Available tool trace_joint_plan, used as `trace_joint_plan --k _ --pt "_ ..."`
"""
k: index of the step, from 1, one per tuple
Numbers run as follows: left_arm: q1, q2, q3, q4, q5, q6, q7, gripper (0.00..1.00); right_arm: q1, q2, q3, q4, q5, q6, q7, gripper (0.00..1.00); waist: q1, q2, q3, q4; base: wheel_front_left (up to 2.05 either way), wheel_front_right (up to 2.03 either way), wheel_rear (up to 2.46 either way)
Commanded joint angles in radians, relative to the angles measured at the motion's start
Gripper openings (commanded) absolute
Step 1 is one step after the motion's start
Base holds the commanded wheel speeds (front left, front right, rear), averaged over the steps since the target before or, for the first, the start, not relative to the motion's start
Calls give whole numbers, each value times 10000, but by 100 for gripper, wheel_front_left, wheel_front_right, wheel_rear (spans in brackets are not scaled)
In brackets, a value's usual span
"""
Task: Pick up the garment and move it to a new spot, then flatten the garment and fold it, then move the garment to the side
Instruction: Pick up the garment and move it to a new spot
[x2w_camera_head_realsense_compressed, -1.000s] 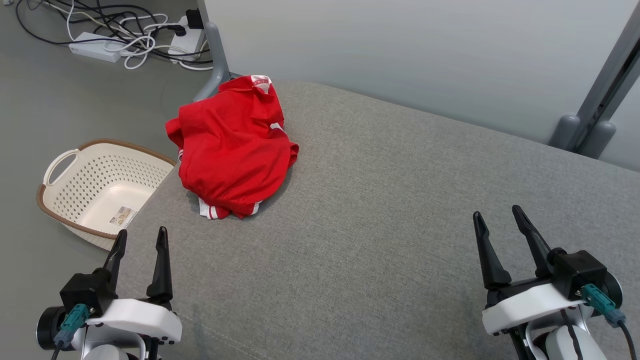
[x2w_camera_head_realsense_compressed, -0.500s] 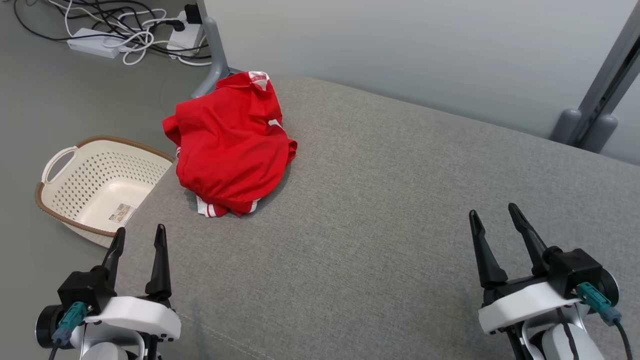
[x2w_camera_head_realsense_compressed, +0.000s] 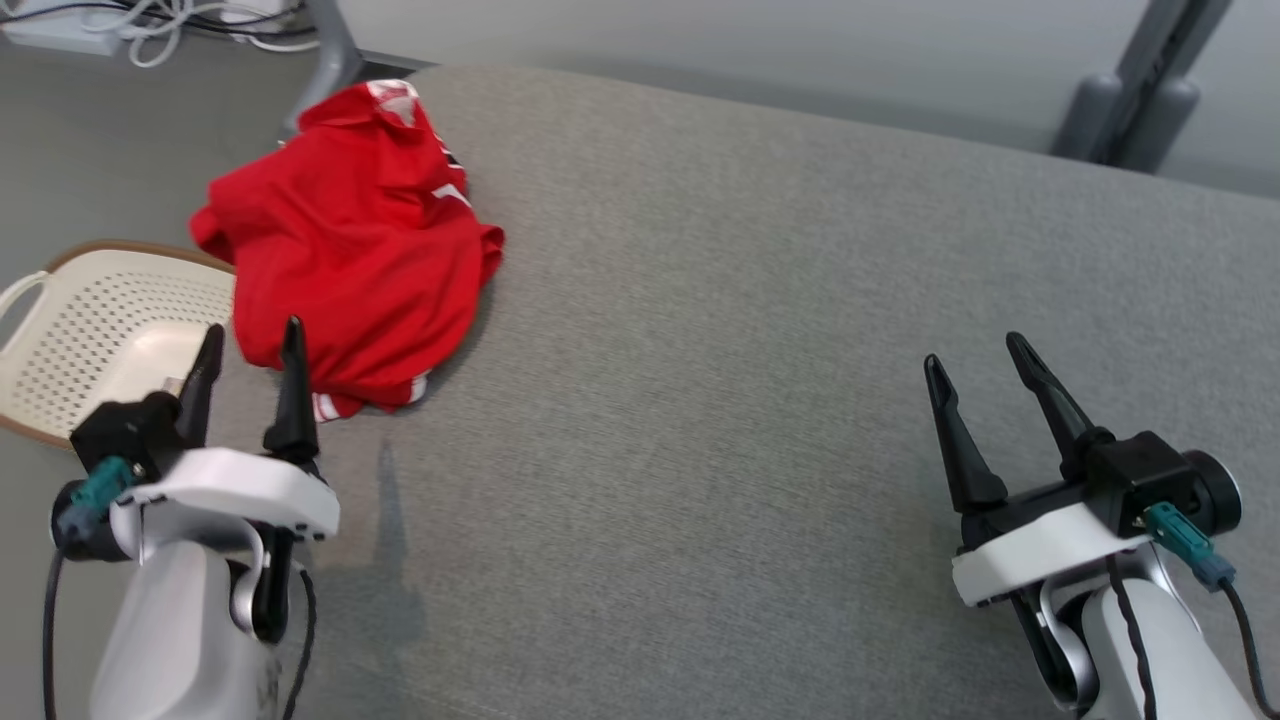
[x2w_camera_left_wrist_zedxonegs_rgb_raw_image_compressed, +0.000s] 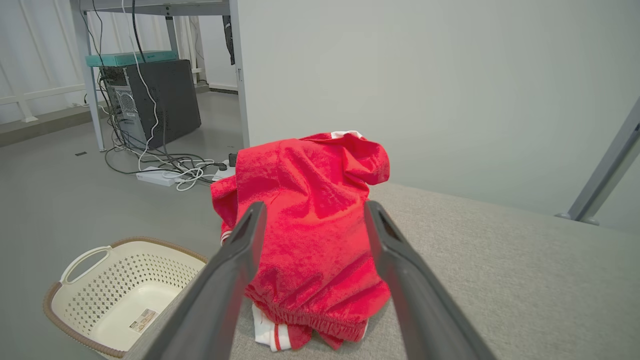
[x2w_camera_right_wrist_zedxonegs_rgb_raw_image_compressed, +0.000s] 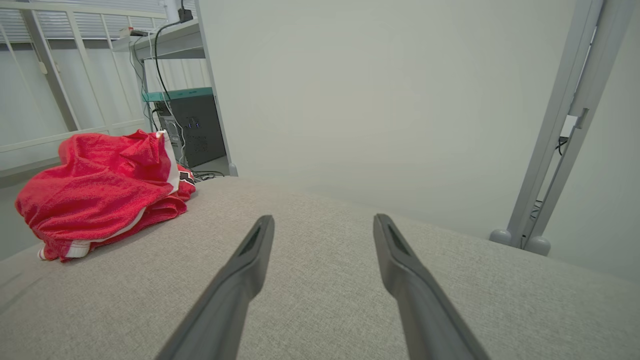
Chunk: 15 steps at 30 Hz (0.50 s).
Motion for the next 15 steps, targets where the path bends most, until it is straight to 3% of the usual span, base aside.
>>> trace_joint_plan --k 1,15 --pt "-487 117 3 425 -191 -43 1 100 -215 -143 35 -43 -104 4 10 100 0 0 542 -546 0 0 0" --pt "-3378 1497 -594 4924 -787 -112 1713 100 -740 -329 194 -67 20 4 80 100 0 0 1643 -1498 0 0 0"
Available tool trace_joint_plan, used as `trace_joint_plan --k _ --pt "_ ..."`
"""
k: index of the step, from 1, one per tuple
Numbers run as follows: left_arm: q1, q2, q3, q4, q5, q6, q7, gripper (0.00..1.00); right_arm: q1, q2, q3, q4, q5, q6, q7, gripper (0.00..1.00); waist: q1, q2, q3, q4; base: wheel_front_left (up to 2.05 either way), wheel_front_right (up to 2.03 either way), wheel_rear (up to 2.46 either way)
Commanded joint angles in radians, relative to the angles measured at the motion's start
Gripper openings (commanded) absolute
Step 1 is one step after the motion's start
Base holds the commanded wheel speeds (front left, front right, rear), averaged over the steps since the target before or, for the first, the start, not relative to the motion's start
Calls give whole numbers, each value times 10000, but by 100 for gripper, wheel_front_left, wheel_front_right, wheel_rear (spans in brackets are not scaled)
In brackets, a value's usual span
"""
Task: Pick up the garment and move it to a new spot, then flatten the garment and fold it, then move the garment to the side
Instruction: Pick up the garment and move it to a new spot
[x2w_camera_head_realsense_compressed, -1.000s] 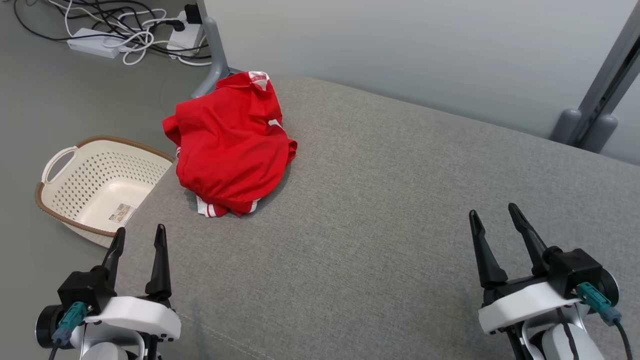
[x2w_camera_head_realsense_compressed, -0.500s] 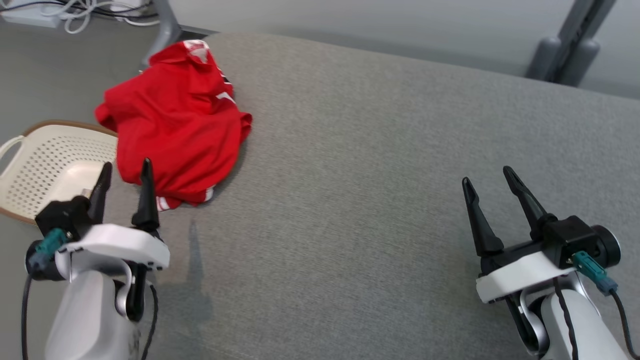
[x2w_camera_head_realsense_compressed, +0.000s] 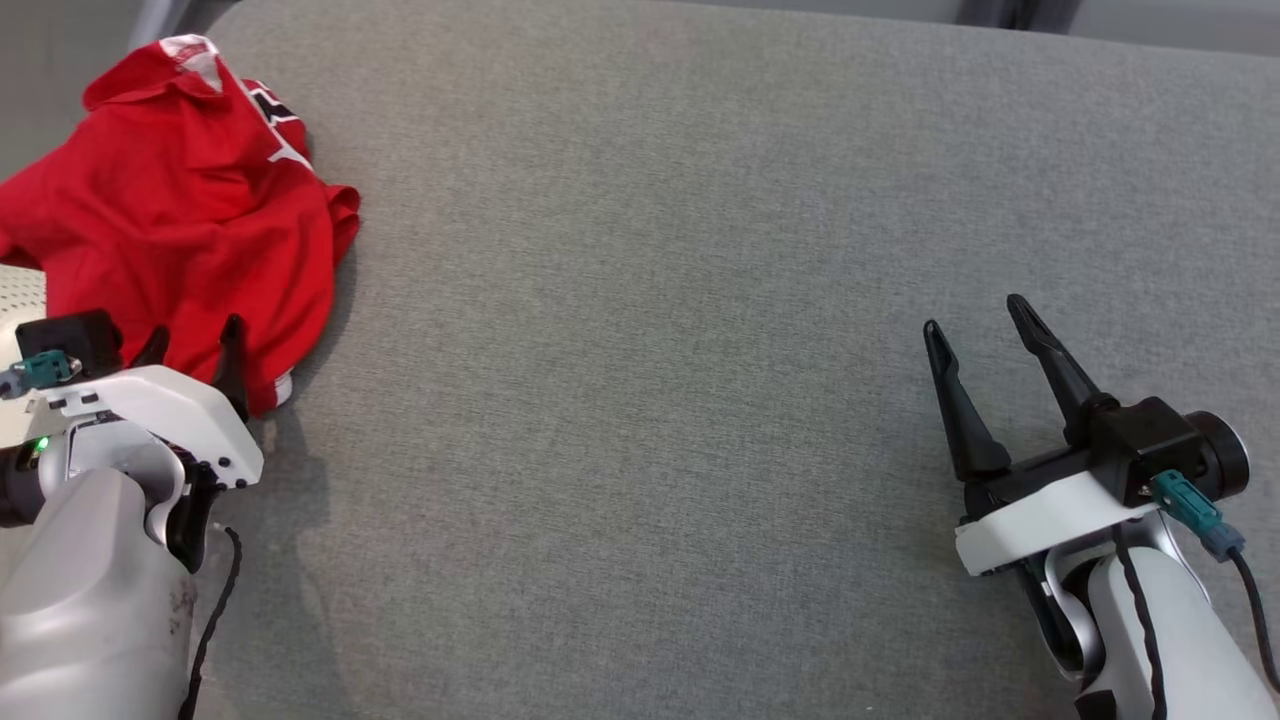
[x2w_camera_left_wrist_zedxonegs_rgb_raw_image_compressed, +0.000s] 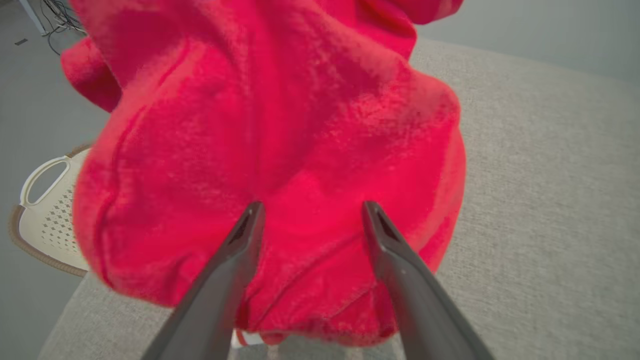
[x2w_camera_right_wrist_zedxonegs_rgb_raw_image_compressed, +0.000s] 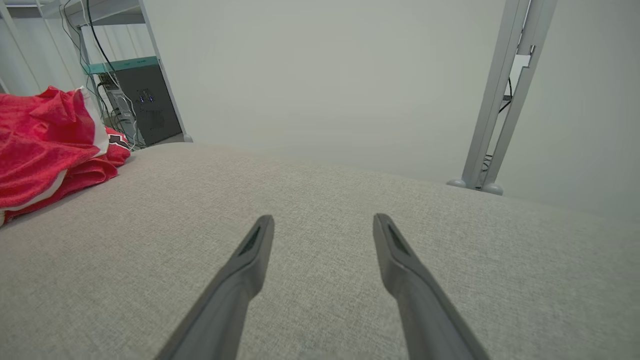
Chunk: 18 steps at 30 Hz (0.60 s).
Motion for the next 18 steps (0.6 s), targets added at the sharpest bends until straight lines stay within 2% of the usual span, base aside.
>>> trace_joint_plan --k 1,2,3,4,11,18 --pt "-301 166 -87 271 -107 -8 135 100 -112 -61 -68 29 48 4 -31 100 -1 0 129 -140 0 0 0" --pt "-384 216 -133 399 -163 -9 111 100 -126 -53 -84 49 49 4 -41 100 -1 0 143 -160 0 0 0" --pt "-462 294 -157 467 -190 -9 -36 22 -131 -39 -102 61 60 4 -50 100 -1 0 145 -179 0 0 0" --pt "-520 360 -166 540 -207 -10 -167 0 -129 -16 -119 78 74 4 -59 100 -1 0 141 -195 0 0 0" --pt "-717 683 -370 634 -37 33 -1318 0 37 99 -341 186 140 4 -125 100 -1 0 -250 -119 0 0 0" --pt "-663 890 -352 -74 44 150 -1598 0 227 187 -493 232 131 4 -157 100 -1 0 -698 24 0 0 0"
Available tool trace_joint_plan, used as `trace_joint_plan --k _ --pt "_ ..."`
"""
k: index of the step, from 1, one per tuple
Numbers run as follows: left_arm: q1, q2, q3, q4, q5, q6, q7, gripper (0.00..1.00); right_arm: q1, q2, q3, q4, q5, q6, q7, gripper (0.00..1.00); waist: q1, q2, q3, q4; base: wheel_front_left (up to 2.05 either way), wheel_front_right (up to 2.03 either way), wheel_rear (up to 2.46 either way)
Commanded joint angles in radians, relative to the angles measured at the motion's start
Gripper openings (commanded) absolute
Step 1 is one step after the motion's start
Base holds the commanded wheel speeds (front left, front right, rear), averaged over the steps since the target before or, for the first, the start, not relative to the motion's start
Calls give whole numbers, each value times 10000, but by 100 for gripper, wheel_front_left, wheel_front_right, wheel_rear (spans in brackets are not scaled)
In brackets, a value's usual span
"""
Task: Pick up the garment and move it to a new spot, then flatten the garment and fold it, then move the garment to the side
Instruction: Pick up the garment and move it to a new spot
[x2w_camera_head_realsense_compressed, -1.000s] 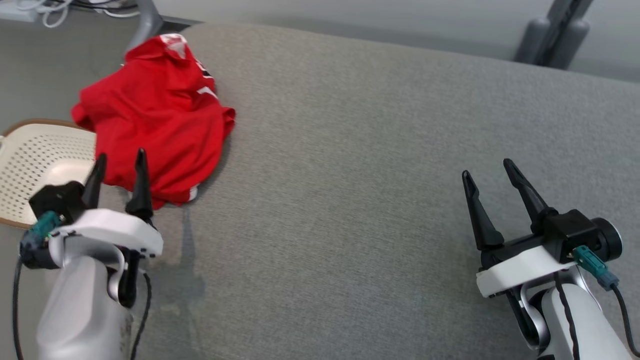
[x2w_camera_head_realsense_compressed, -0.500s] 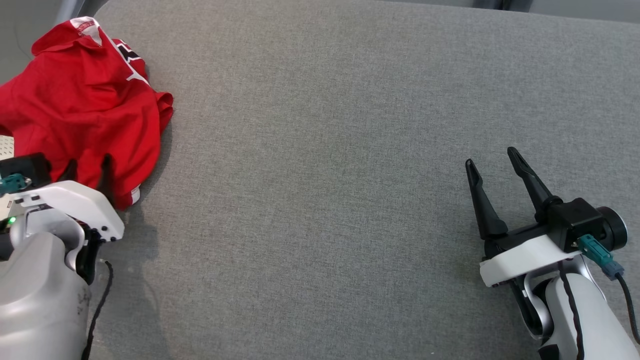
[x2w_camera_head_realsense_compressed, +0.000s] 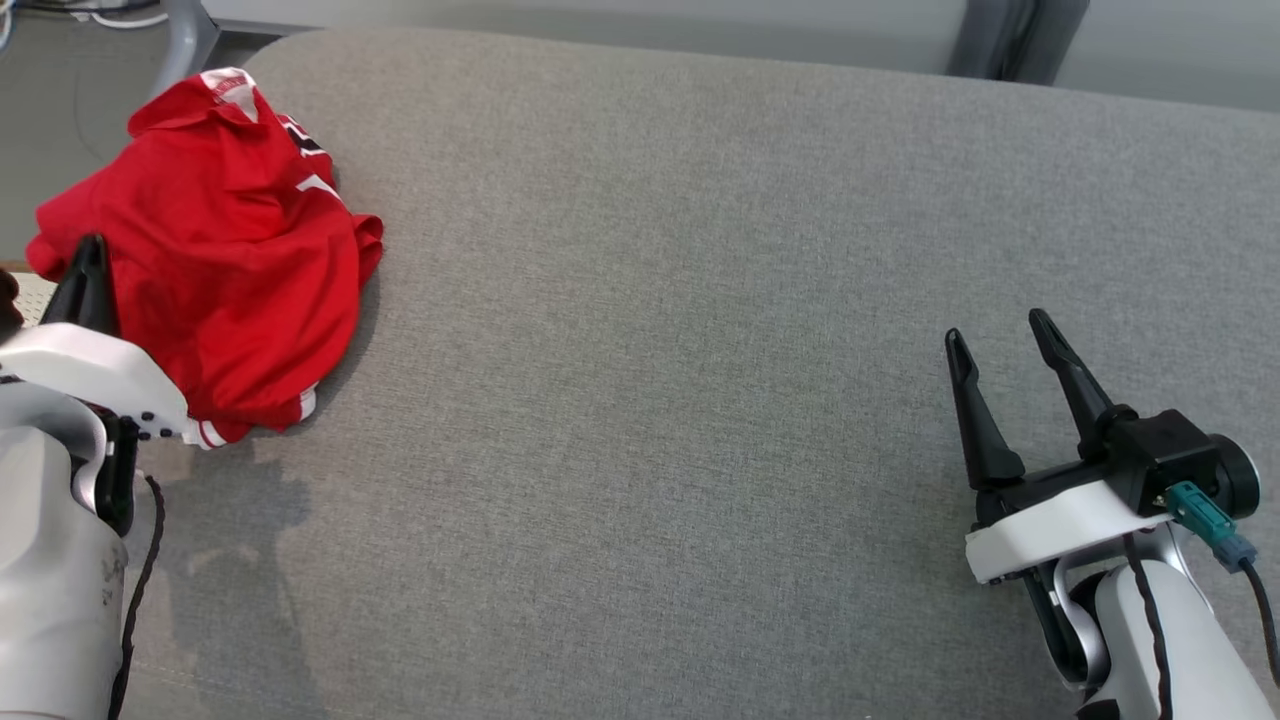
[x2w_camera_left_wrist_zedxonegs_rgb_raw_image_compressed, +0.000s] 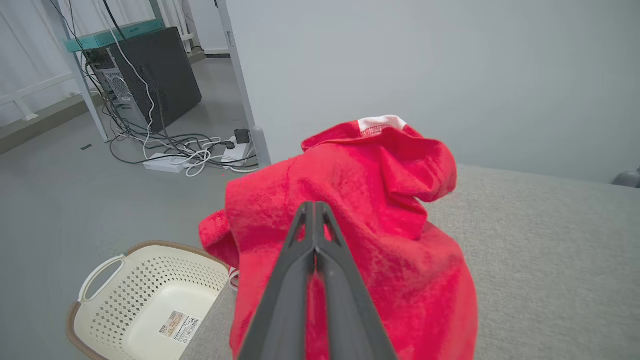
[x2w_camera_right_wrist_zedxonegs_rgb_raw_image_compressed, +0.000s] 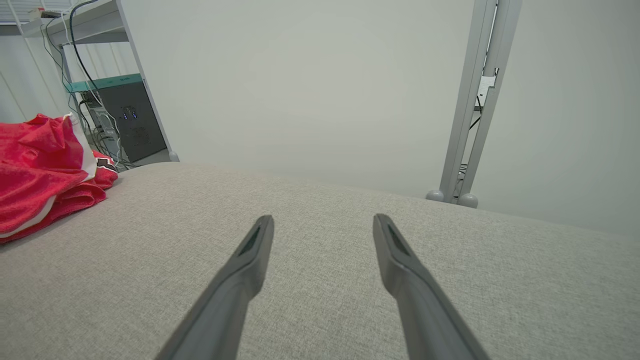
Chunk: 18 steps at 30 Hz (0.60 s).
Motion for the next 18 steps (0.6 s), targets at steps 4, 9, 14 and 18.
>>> trace_joint_plan --k 4,9,14,18 --pt "426 -18 190 -816 -91 147 -78 0 220 42 -76 26 69 4 -90 100 0 0 -437 82 0 0 0" --pt "1677 -406 600 -2726 -219 350 -63 100 457 134 -238 -51 108 5 -101 100 0 0 -884 250 0 0 0" --pt "3361 -936 909 -4461 -220 592 -64 100 716 218 -256 -84 141 5 -104 100 0 0 -1330 437 0 0 0" --pt "4745 -1390 1105 -5835 -55 706 -65 100 939 259 -274 -95 171 5 -101 100 0 0 -1659 550 0 0 0"
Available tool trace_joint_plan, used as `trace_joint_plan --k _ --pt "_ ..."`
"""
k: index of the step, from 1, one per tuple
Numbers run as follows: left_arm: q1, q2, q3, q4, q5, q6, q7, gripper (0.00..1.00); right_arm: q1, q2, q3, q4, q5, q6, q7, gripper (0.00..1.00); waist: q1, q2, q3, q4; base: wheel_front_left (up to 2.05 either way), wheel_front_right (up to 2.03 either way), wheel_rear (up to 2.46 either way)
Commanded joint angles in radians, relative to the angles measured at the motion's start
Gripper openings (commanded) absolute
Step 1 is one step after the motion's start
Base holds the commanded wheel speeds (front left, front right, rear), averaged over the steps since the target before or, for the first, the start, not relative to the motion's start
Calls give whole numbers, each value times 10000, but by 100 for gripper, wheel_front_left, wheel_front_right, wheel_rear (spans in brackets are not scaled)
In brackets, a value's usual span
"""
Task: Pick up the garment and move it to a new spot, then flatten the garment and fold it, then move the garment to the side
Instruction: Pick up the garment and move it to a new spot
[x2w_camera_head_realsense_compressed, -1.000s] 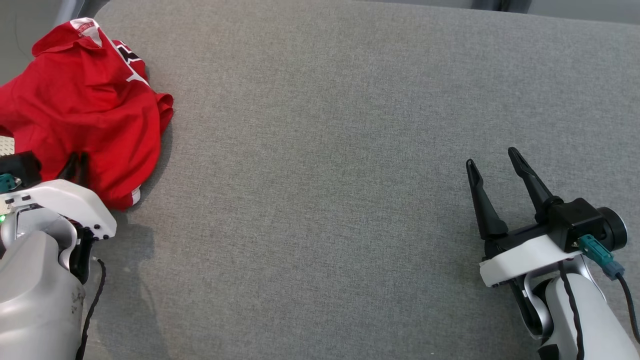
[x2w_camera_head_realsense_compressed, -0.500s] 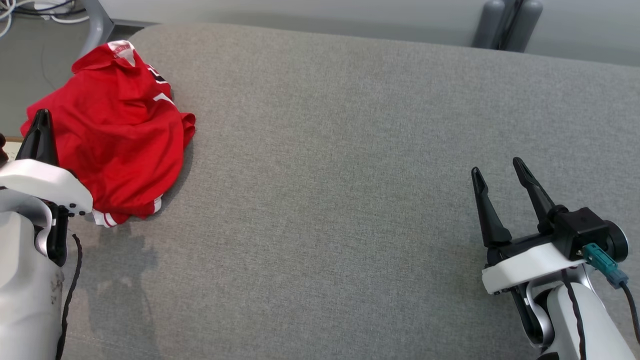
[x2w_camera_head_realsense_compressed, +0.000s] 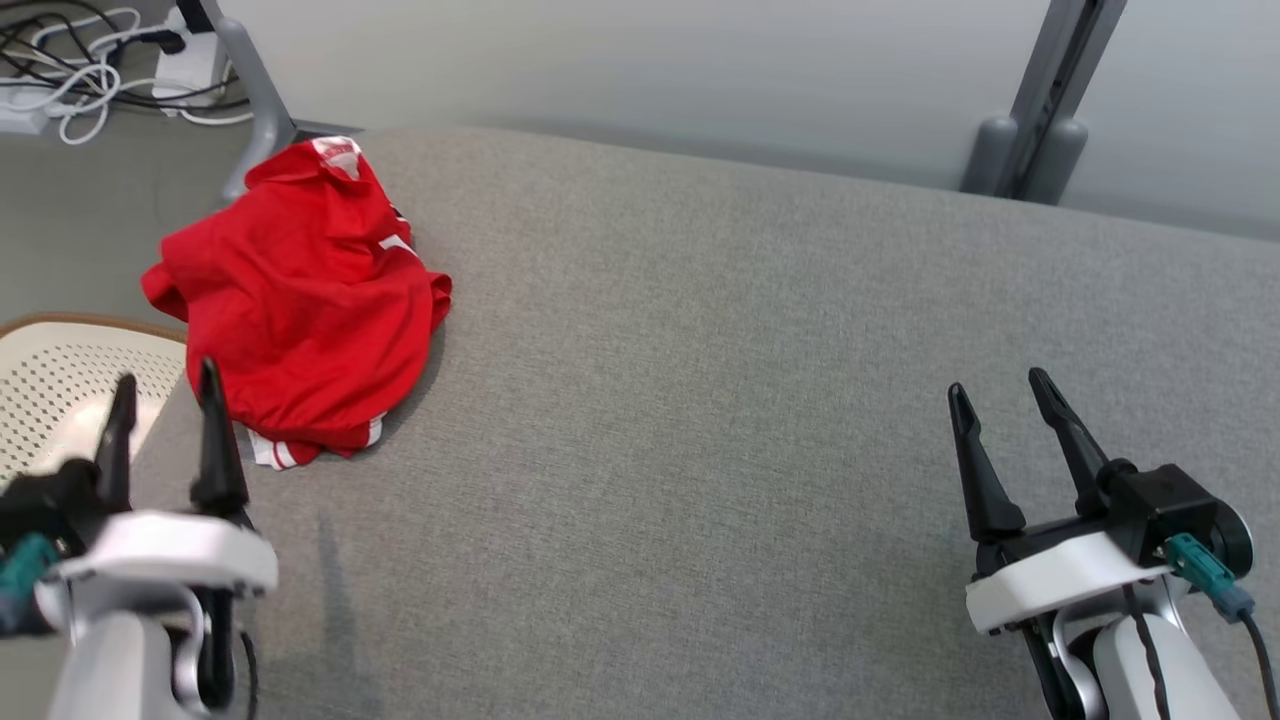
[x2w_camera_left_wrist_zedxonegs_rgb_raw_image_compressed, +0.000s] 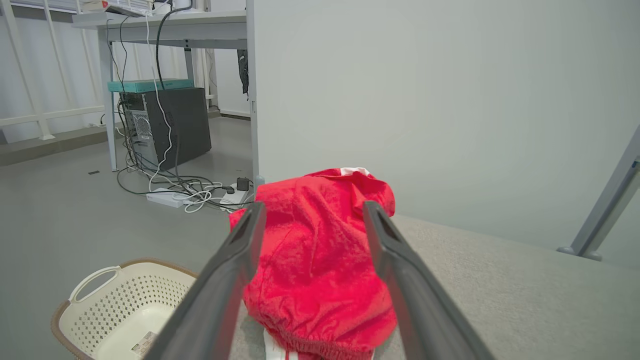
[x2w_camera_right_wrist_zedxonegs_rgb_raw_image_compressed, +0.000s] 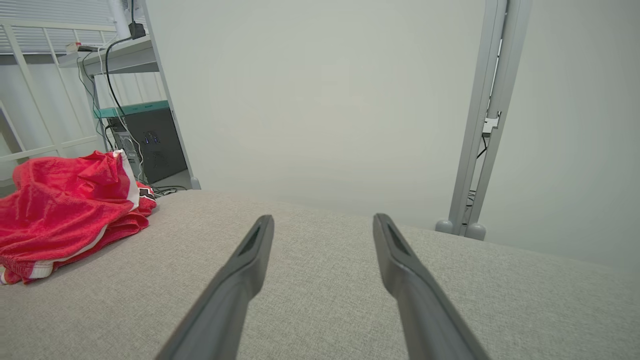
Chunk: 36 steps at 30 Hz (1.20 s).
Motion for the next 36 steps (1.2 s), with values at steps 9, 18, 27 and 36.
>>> trace_joint_plan --k 9,18,27,36 --pt "2249 -477 2 -1450 366 26 3 100 541 38 181 0 188 5 -49 100 0 0 -715 117 0 0 0" --pt "2804 -451 -179 -1455 338 54 194 100 843 53 164 -91 235 5 -50 100 0 0 -991 105 0 0 0" --pt "2647 -342 -288 -1490 326 98 302 100 883 62 143 -89 192 5 -51 100 0 0 -977 103 0 0 0" --pt "2441 -377 -368 -1506 201 138 303 100 754 62 107 -176 151 5 -51 100 0 0 -756 150 0 0 0"
